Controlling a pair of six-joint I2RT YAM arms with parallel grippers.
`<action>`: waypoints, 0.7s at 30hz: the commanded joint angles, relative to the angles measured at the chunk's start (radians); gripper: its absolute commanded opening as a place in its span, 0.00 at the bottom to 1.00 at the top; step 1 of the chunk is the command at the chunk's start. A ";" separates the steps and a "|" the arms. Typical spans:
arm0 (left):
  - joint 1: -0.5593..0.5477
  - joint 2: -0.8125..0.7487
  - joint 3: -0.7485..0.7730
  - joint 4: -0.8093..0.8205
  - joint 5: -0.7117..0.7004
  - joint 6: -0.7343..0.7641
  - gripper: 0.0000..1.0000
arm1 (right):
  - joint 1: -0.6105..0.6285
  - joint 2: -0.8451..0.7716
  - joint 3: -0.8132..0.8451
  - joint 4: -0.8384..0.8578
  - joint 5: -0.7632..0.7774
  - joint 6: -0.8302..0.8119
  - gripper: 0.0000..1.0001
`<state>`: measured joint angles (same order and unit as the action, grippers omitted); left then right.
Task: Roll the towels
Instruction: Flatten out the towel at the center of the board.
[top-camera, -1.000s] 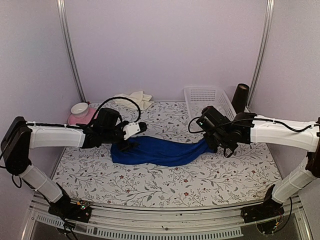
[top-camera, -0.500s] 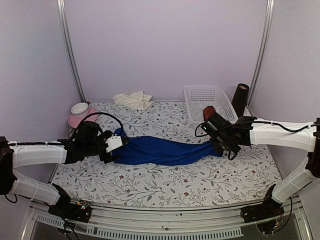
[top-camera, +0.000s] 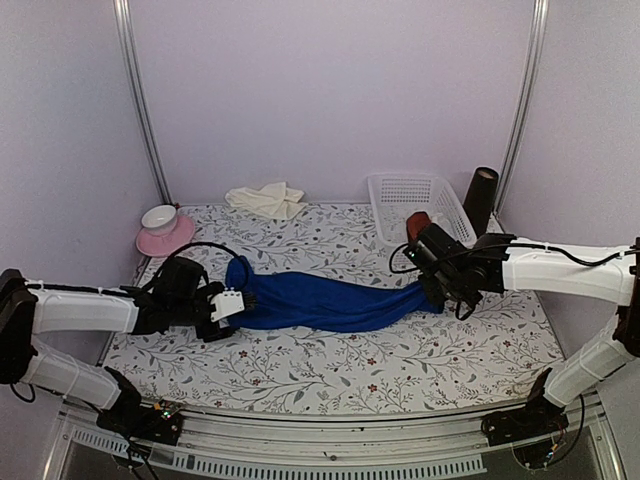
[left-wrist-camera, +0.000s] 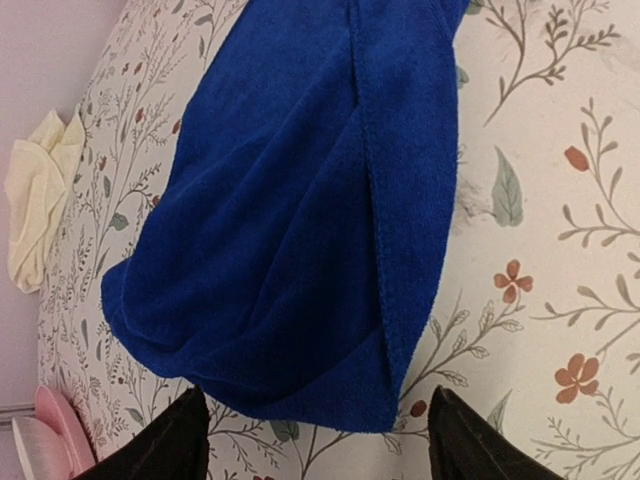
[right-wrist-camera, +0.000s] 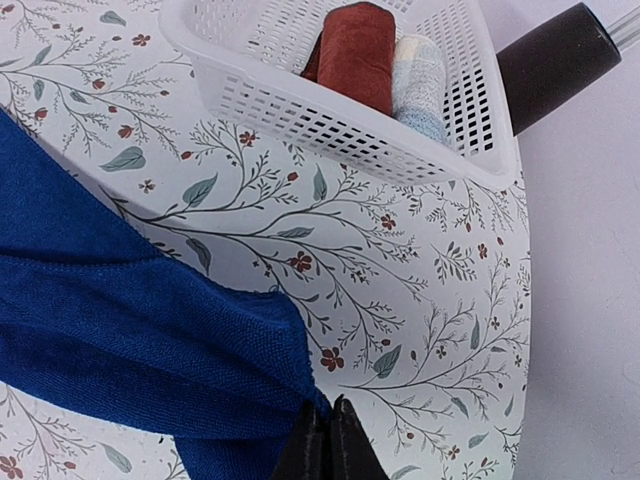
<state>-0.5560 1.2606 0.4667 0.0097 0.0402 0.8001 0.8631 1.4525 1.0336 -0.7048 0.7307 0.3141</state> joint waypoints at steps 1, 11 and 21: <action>0.003 0.042 -0.024 0.005 0.001 0.002 0.74 | -0.003 -0.005 -0.006 0.033 -0.012 -0.013 0.03; 0.002 0.138 -0.043 0.149 -0.120 -0.039 0.48 | -0.003 0.003 -0.011 0.045 -0.034 -0.016 0.03; 0.016 0.099 0.015 0.118 -0.177 -0.090 0.00 | -0.004 0.005 -0.014 0.077 -0.041 -0.054 0.03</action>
<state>-0.5552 1.4006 0.4381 0.1368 -0.1055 0.7383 0.8631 1.4551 1.0325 -0.6674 0.6968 0.2878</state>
